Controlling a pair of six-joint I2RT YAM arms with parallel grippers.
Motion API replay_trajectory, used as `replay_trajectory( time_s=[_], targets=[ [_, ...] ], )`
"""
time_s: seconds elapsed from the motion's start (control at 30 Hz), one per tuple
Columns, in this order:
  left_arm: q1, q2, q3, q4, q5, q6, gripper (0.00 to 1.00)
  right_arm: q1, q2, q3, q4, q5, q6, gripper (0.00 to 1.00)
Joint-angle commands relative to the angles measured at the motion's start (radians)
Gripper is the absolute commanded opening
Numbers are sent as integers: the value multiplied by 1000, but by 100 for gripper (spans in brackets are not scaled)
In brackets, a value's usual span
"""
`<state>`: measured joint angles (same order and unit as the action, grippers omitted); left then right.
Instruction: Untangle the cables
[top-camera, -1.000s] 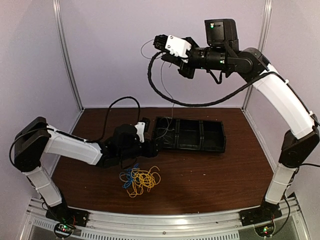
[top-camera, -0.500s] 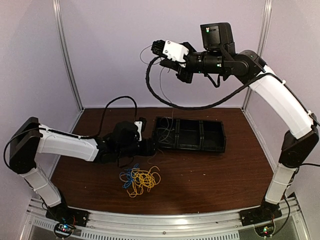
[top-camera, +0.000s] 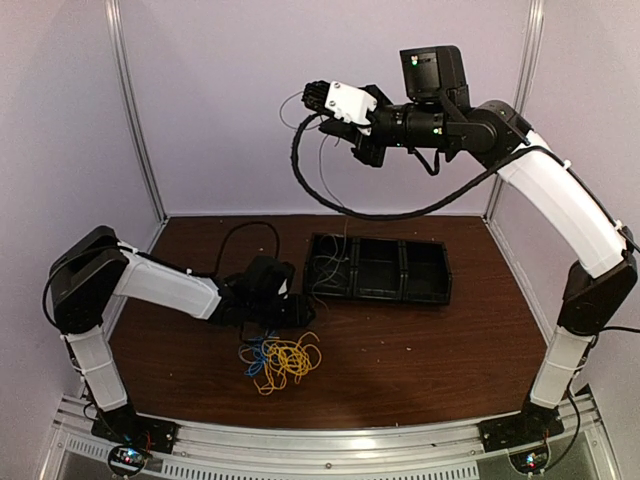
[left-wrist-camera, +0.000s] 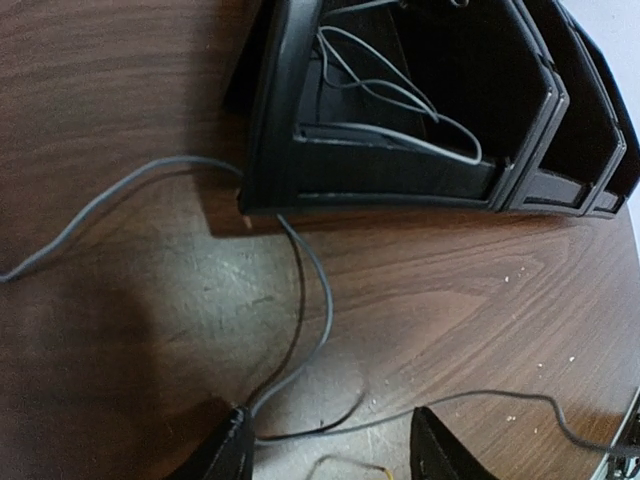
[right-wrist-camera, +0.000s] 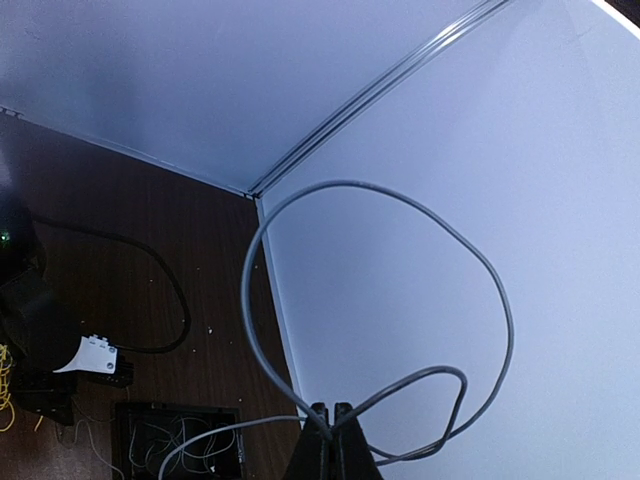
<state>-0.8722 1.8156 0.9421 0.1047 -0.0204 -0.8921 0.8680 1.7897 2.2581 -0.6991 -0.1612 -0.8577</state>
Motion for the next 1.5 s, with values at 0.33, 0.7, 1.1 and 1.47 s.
replay_trajectory(
  time_s=[0.33, 0.7, 1.1, 1.47],
  targets=[
    [36, 201, 233, -99, -2, 260, 32, -4, -8, -17, 16, -23, 37, 0],
    [36, 2, 222, -168, -40, 240, 0, -8, -18, -63, 41, 4, 39, 0],
    [41, -131, 368, 23, 17, 444, 0, -164, 81, -140, 130, -216, 263, 0],
    [140, 178, 494, 397, 374, 281, 0, -233, 135, -196, 216, -276, 363, 0]
  ],
)
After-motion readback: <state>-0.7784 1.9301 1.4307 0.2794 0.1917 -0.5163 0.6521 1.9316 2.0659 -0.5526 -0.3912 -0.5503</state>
